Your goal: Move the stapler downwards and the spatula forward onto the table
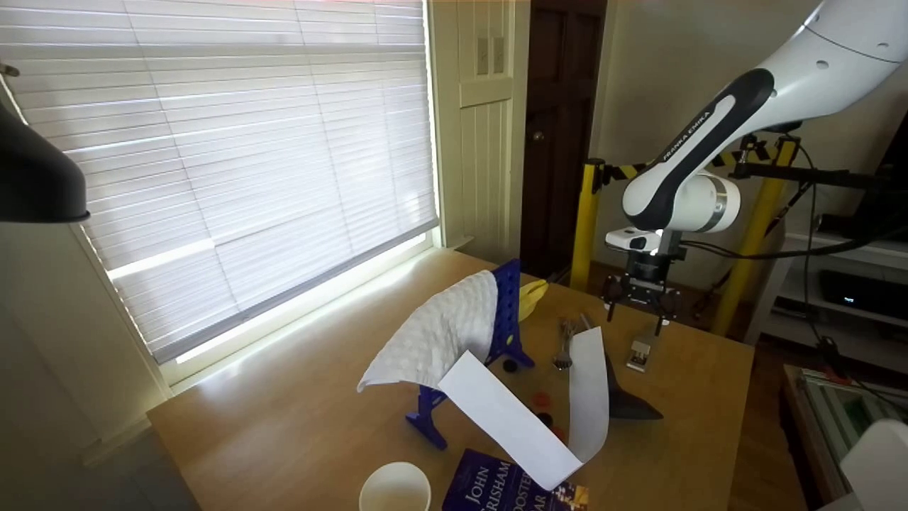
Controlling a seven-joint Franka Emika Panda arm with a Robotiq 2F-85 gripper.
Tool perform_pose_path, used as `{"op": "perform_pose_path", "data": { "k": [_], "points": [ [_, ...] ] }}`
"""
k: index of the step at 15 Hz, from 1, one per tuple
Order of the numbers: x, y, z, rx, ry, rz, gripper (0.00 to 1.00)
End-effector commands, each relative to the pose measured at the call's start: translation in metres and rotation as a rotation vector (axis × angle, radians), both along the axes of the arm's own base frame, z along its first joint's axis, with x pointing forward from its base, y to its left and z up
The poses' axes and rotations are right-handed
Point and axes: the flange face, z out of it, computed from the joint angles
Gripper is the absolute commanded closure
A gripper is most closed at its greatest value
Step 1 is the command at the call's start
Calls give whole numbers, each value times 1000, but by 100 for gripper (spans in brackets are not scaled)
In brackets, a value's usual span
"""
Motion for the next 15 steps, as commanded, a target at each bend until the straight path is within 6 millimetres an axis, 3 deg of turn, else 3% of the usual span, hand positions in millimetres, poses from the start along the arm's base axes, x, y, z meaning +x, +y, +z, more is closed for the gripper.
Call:
{"op": "perform_pose_path", "data": {
  "k": [1,7,11,14,15],
  "points": [
    [20,8,16,-15,18,134,0],
    [63,13,25,-138,9,317,1],
    [71,6,14,-188,11,358,11],
    [69,0,-1,-185,20,374,28],
    [67,0,-6,-174,21,374,42]
  ]
}}
